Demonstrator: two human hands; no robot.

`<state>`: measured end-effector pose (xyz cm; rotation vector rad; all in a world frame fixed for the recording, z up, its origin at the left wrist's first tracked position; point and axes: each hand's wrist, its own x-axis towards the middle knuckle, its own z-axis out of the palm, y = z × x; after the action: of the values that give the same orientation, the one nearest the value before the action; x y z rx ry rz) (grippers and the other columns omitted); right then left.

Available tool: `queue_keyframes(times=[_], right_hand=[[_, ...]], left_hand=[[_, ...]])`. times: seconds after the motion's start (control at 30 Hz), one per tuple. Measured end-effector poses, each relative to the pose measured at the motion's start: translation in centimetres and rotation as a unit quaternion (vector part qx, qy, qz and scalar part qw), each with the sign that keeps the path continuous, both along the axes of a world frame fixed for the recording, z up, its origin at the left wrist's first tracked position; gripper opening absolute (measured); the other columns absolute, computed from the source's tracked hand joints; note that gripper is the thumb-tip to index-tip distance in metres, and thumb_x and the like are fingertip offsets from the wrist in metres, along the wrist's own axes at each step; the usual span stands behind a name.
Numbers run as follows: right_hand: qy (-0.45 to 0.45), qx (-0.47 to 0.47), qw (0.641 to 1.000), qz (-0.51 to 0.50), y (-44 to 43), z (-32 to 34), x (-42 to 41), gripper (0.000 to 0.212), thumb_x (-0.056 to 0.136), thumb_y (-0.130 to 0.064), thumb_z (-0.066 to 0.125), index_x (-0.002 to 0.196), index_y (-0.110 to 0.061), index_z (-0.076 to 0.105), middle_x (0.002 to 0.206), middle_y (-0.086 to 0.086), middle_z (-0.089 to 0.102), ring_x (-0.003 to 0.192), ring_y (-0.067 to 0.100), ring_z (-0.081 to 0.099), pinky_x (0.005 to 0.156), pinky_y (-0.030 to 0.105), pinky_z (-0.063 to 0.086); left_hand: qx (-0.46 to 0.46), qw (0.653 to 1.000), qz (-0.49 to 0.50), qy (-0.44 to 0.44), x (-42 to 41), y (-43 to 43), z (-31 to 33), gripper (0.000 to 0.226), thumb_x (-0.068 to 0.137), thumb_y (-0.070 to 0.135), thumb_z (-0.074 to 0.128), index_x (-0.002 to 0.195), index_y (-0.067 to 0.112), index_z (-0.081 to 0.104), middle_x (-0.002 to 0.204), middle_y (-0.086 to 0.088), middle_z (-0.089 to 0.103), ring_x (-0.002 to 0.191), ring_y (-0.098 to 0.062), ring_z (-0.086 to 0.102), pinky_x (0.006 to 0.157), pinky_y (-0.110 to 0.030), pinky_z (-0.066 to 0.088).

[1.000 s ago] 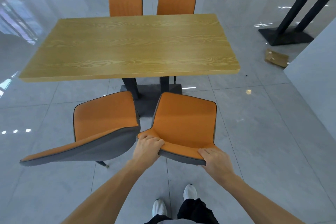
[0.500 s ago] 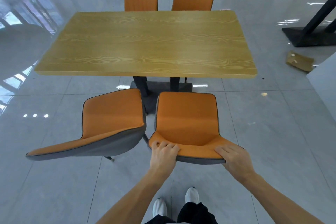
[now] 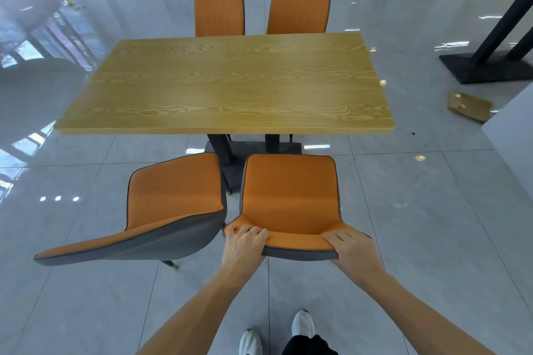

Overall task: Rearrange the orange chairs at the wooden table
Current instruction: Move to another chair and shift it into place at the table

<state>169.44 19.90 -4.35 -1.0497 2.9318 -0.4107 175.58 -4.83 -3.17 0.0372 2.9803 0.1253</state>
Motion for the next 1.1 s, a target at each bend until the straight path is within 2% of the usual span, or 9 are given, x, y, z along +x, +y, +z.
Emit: queue_keyframes(times=[0.1,0.2,0.27,0.4,0.6,0.7,0.83,1.0,1.1], right_hand=[[-0.036,0.019,0.999,-0.008,0.1,0.7,0.1,0.048,0.047,-0.031,0.091,0.089,-0.017,0.072,0.082,-0.001,0.075,0.07,0.019,0.07,0.06,0.032,0.058],[-0.079,0.043,0.996,0.013,-0.3,2.4,0.5,0.049,0.072,-0.044,0.072,0.112,-0.017,0.064,0.105,-0.001,0.07,0.093,0.02,0.066,0.081,0.035,0.052],[-0.095,0.055,0.994,0.023,-0.9,3.5,0.6,0.052,0.083,-0.054,0.056,0.123,-0.021,0.055,0.116,-0.005,0.063,0.103,0.017,0.059,0.087,0.031,0.046],[-0.086,0.045,0.994,0.058,-3.6,5.3,0.2,0.044,0.093,-0.053,0.041,0.121,-0.023,0.055,0.114,-0.005,0.064,0.097,0.015,0.058,0.083,0.03,0.049],[-0.019,0.036,0.996,0.083,-9.9,7.1,0.0,0.029,0.096,-0.036,0.04,0.11,-0.021,0.06,0.103,-0.002,0.066,0.09,0.016,0.059,0.078,0.028,0.049],[0.006,0.039,0.995,0.097,-13.3,7.6,0.4,0.028,0.097,-0.033,0.04,0.11,-0.018,0.06,0.105,0.001,0.066,0.094,0.019,0.059,0.082,0.031,0.048],[0.016,0.06,0.991,0.122,-17.7,7.8,1.0,0.029,0.097,-0.033,0.039,0.112,-0.017,0.058,0.11,0.003,0.064,0.1,0.021,0.056,0.085,0.034,0.046],[-0.021,0.065,0.986,0.153,-23.6,7.3,2.2,0.038,0.093,-0.038,0.049,0.125,-0.018,0.052,0.124,0.003,0.06,0.115,0.022,0.05,0.098,0.037,0.041],[-0.036,0.087,0.982,0.165,-27.8,6.5,3.4,0.049,0.089,-0.041,0.055,0.131,-0.019,0.046,0.131,0.003,0.055,0.123,0.022,0.044,0.105,0.037,0.037]], left_hand=[[0.015,1.0,0.0,-0.006,0.1,0.1,0.0,0.029,0.064,0.034,0.08,0.086,0.024,0.064,0.085,0.004,0.071,0.085,-0.023,0.066,0.083,-0.046,0.045],[0.023,1.0,-0.014,0.001,0.3,0.1,0.7,0.032,0.08,0.036,0.066,0.108,0.022,0.061,0.11,0.003,0.067,0.108,-0.023,0.058,0.097,-0.044,0.036],[0.038,0.999,-0.019,0.011,0.6,0.0,1.3,0.034,0.082,0.035,0.064,0.112,0.021,0.06,0.116,0.002,0.065,0.111,-0.023,0.056,0.099,-0.042,0.036],[0.067,0.997,-0.012,0.021,1.4,-0.9,2.5,0.031,0.082,0.035,0.063,0.11,0.022,0.061,0.113,0.004,0.065,0.107,-0.019,0.057,0.092,-0.037,0.042],[0.053,0.996,0.035,0.064,2.0,-2.3,4.8,0.009,0.081,0.021,0.063,0.088,0.016,0.066,0.078,0.0,0.068,0.075,-0.024,0.062,0.067,-0.034,0.047],[0.033,0.993,0.064,0.094,2.4,-4.3,5.6,0.014,0.083,0.024,0.065,0.095,0.017,0.065,0.086,-0.001,0.07,0.083,-0.024,0.063,0.071,-0.036,0.049],[0.037,0.989,0.093,0.109,3.5,-7.2,6.4,0.023,0.092,0.028,0.053,0.112,0.018,0.057,0.105,0.0,0.066,0.101,-0.023,0.057,0.083,-0.034,0.041],[0.037,0.989,0.115,0.081,5.1,-13.1,6.2,0.037,0.09,0.029,0.054,0.125,0.022,0.048,0.12,0.001,0.06,0.111,-0.021,0.05,0.09,-0.035,0.041],[0.039,0.992,0.106,0.062,6.3,-17.5,5.4,0.05,0.088,0.037,0.058,0.132,0.025,0.041,0.13,0.003,0.054,0.119,-0.02,0.046,0.094,-0.036,0.039]])
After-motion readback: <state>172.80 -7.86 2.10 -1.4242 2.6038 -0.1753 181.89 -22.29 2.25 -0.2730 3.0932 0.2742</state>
